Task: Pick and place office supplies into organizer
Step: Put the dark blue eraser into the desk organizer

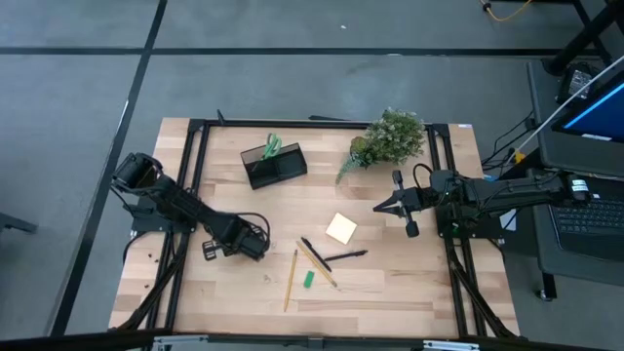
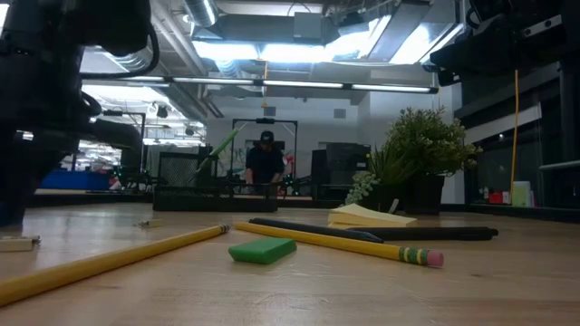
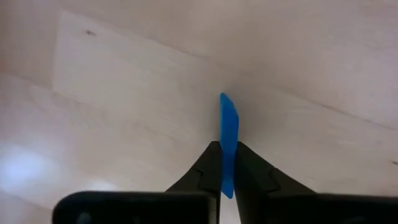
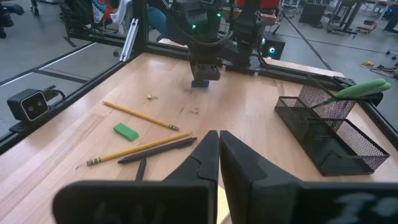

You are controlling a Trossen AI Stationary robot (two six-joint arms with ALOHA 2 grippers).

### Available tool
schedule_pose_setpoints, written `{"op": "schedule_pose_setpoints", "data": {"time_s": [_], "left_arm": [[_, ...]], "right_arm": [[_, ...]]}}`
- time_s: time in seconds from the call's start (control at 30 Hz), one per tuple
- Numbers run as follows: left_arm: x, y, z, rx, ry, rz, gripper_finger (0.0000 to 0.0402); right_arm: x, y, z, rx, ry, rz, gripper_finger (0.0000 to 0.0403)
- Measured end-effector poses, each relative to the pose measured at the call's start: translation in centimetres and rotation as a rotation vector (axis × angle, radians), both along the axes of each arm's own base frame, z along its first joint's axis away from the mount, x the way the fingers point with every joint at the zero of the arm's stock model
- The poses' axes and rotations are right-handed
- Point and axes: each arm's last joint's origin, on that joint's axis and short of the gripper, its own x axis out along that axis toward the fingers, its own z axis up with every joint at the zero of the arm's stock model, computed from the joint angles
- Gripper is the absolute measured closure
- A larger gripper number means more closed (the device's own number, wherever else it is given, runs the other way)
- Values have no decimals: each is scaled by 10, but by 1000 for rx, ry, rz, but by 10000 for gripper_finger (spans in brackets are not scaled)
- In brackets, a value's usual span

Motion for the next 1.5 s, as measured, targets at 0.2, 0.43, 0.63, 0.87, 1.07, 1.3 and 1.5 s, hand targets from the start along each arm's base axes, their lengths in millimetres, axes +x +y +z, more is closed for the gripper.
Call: {"op": "schedule_pose_setpoints", "data": {"time_s": [0.2, 0.43, 0.63, 0.87, 1.07, 1.3, 1.5], "left_arm": [[-2, -5, 1, 62, -33, -91, 390], [-2, -11, 26, 287, -180, -209, 390], [-6, -4, 57, 404, -253, -290, 391], [-5, 14, 86, 590, -310, -459, 392], [3, 43, 103, 649, -252, -591, 392], [20, 80, 109, 693, -156, -818, 392], [23, 110, 109, 659, -74, -924, 392]], "right_arm": [[0, 0, 0, 0, 0, 0, 386], [0, 0, 0, -48, -10, 9, 386], [0, 0, 1, -49, -20, 8, 386], [0, 0, 1, -50, -23, 8, 386], [1, -2, 1, -59, -22, -51, 386], [1, -3, 0, -70, -9, -101, 386], [1, -3, -4, -67, 29, -101, 386]]}}
